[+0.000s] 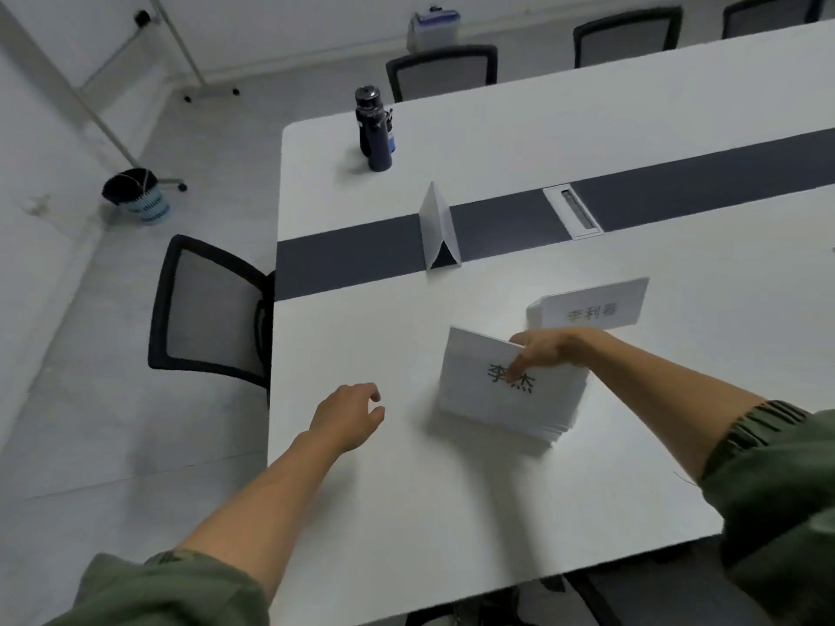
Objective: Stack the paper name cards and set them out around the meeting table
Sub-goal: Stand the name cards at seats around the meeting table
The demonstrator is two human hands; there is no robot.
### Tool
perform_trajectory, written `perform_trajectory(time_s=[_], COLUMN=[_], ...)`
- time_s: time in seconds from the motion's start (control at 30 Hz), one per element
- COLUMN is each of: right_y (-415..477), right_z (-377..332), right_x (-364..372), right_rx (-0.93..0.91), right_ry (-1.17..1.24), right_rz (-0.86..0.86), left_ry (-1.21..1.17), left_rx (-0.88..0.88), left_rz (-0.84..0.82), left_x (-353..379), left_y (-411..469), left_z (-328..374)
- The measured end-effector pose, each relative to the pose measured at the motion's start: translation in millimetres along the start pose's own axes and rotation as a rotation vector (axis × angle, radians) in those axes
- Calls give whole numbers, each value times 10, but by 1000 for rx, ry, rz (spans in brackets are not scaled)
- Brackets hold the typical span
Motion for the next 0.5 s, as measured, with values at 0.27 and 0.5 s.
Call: perform_trajectory(time_s=[0.27,0.5], right_y=[-580,-1181], right_z=[422,1099], right_x=[-617,-426], right_rx=[175,452], right_ry=[457,888], right_rz=[221,381], left_ry=[-153,-133], left_rx=[272,480], left_rz=[-14,-448], left_x=[-258,114], left_y=[876,1131], left_z=[778,1627])
Point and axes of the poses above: each hand's wrist, its own y-axis towards the middle knuckle, its own x-axis out of the palm, z = x × y, the point moved 1 cm from there along y, towards the middle knuckle, and after that the axes turned 15 degrees about z, right-handed, at the moved point
